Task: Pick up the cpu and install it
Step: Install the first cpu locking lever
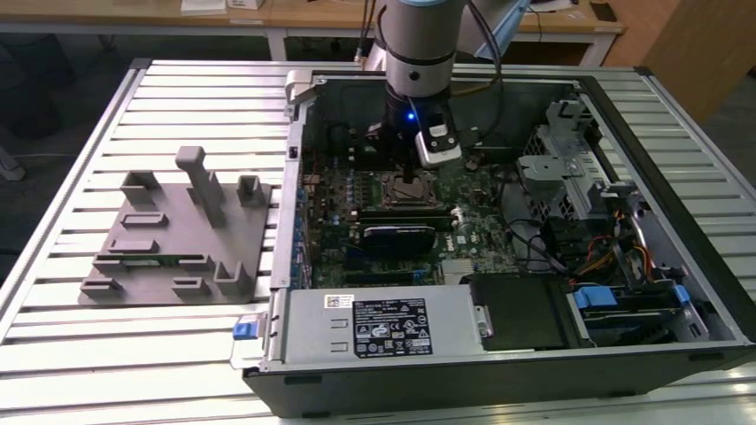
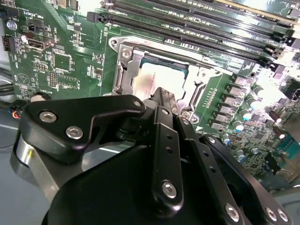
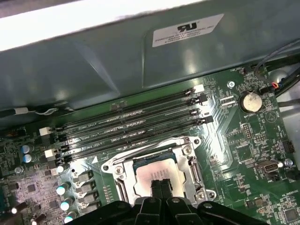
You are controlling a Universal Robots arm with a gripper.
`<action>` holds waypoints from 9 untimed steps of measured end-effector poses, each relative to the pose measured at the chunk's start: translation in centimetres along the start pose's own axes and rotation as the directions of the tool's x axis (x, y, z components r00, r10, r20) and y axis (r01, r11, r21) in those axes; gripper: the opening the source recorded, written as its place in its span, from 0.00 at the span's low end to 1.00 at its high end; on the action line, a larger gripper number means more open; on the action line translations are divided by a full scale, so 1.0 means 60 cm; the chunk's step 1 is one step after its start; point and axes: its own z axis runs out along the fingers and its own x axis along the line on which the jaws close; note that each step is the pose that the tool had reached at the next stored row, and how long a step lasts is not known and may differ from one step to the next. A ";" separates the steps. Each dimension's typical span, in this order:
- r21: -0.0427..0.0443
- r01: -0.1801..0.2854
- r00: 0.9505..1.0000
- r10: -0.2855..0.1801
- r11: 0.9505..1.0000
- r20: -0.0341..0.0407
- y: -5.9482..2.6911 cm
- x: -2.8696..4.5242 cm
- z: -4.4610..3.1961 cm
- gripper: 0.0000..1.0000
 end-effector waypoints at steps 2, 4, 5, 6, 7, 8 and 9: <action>0.000 0.000 1.000 0.000 1.000 0.000 0.000 0.000 0.000 0.11; -0.001 0.000 1.000 0.000 1.000 0.000 0.000 0.000 -0.003 0.11; -0.001 0.000 1.000 0.000 1.000 0.000 0.000 0.000 -0.004 0.11; -0.001 0.000 1.000 0.000 1.000 0.000 0.001 0.000 -0.006 0.11; -0.001 0.000 1.000 0.000 1.000 0.000 0.001 -0.001 -0.008 0.11; -0.002 0.000 1.000 0.000 1.000 0.000 0.001 -0.001 -0.010 0.11; -0.002 0.000 1.000 0.000 1.000 0.000 0.001 -0.001 -0.012 0.11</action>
